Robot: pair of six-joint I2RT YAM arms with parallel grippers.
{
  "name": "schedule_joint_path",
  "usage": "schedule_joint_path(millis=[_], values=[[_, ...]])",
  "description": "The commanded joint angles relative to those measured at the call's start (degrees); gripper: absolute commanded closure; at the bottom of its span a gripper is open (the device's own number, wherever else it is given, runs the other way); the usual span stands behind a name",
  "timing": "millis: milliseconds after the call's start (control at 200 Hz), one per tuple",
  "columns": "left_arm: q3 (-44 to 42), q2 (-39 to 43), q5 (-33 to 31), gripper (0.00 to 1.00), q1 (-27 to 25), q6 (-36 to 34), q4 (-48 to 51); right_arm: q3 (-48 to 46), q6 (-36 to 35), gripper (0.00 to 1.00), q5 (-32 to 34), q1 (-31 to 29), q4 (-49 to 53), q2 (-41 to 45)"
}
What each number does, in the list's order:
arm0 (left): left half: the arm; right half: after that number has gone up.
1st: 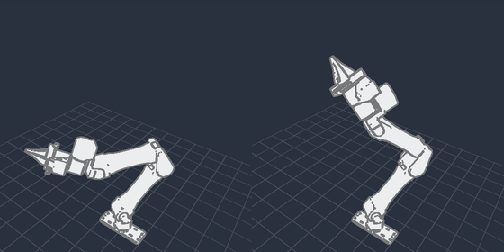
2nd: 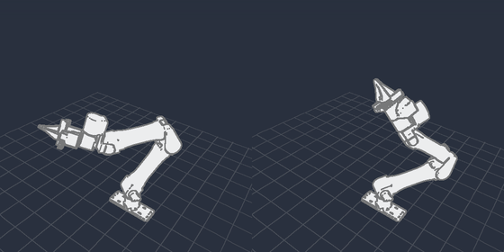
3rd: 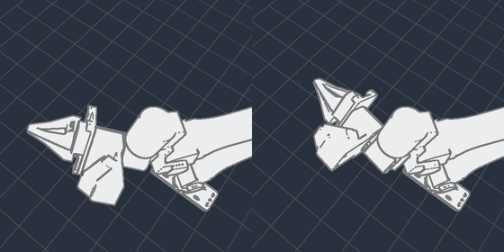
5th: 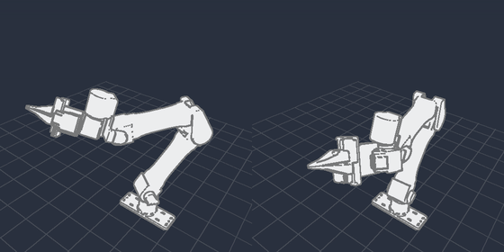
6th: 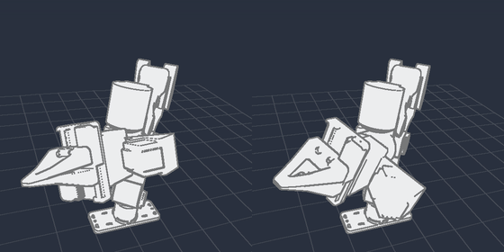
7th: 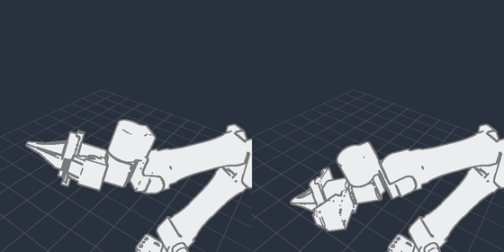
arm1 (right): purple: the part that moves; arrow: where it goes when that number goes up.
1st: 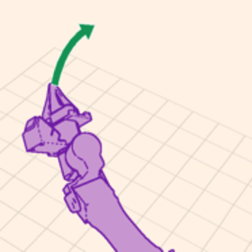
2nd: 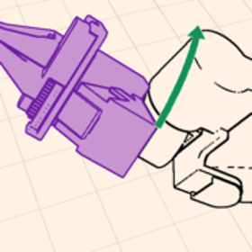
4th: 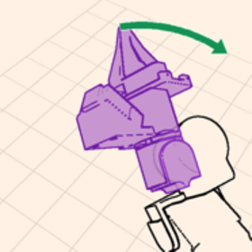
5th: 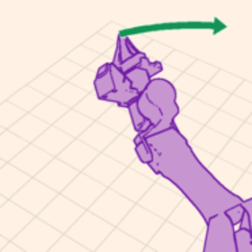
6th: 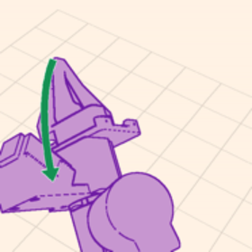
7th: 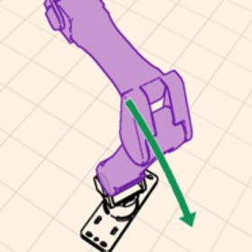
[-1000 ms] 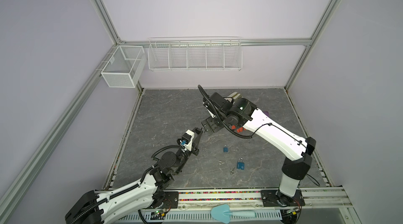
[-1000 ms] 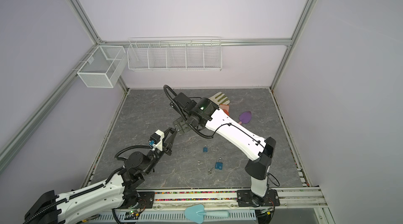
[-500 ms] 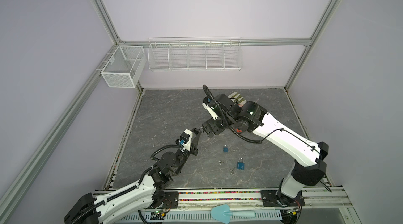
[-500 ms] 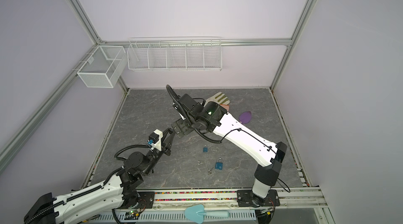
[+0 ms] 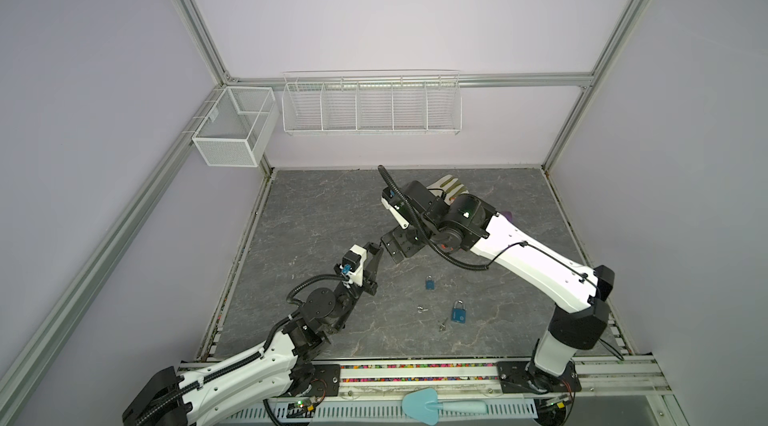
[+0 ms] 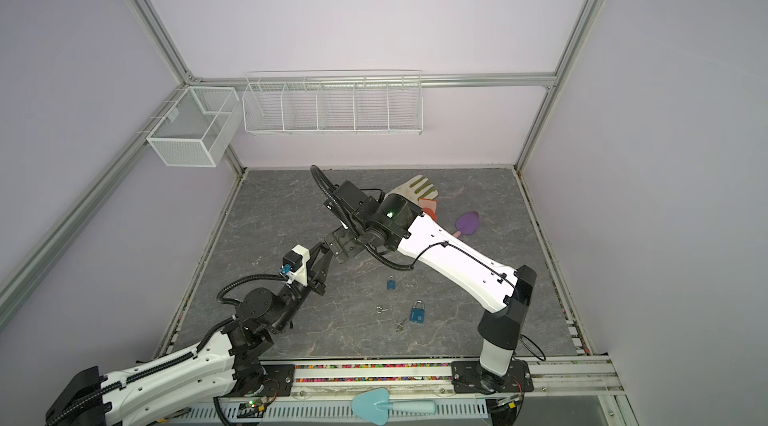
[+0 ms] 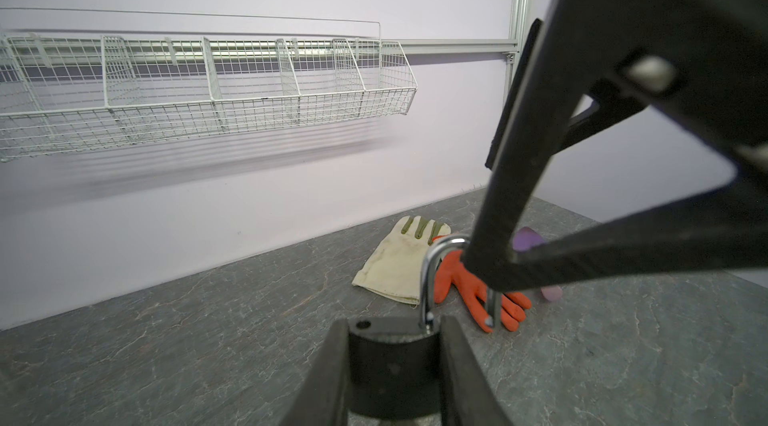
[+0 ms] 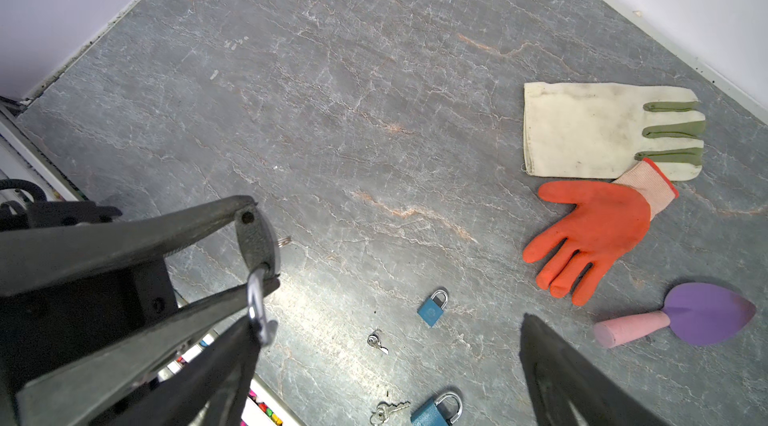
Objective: Unlock with the key
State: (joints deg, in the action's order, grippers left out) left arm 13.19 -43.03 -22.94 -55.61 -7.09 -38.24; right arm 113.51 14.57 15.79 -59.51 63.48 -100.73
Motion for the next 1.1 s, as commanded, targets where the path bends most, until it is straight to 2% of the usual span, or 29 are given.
schedule_joint_path(millis=[0, 110, 350, 445, 545, 720, 800, 885, 934, 1094], values=[[2.0, 0.5, -1.0, 1.00, 0.0, 0.8, -1.4, -0.7, -1.1, 0.01, 1.3, 0.0, -0.7, 0.9], [2.0, 1.0, -1.8, 1.00, 0.0, 1.1, -1.1, -0.3, -1.7, 0.01, 2.8, 0.1, 0.6, 0.5], [2.1, 2.5, -4.8, 1.00, 0.0, 4.8, 3.4, -2.3, -1.7, 0.02, -4.3, 0.1, -3.5, 4.5], [4.7, 3.3, -9.7, 1.00, 0.1, 12.3, 15.0, -7.5, -0.4, 0.02, -4.1, 0.7, -6.0, 6.9], [8.8, 3.4, -10.3, 1.00, 0.1, 20.7, 31.8, -15.0, 1.5, 0.02, -3.8, 1.1, -11.1, 10.4], [11.2, 2.5, -10.1, 1.00, 0.2, 35.3, 50.2, -29.2, 8.4, 0.02, -5.7, 1.7, -21.5, 15.5], [12.1, 1.0, -7.5, 1.00, 2.0, 40.7, 55.7, -34.1, 11.3, 0.02, -6.1, 2.1, -24.8, 16.1], [12.3, -2.6, 2.0, 1.00, 6.7, 41.1, 55.2, -37.3, 14.1, 0.02, -6.3, 2.4, -27.0, 16.0], [13.0, -5.1, 5.1, 1.00, 9.3, 41.7, 55.2, -38.5, 15.5, 0.02, -6.4, 2.6, -28.2, 15.9], [18.9, -15.9, 6.4, 1.00, 12.5, 39.6, 59.0, -40.3, 18.6, 0.02, -5.7, 2.8, -29.2, 15.3]])
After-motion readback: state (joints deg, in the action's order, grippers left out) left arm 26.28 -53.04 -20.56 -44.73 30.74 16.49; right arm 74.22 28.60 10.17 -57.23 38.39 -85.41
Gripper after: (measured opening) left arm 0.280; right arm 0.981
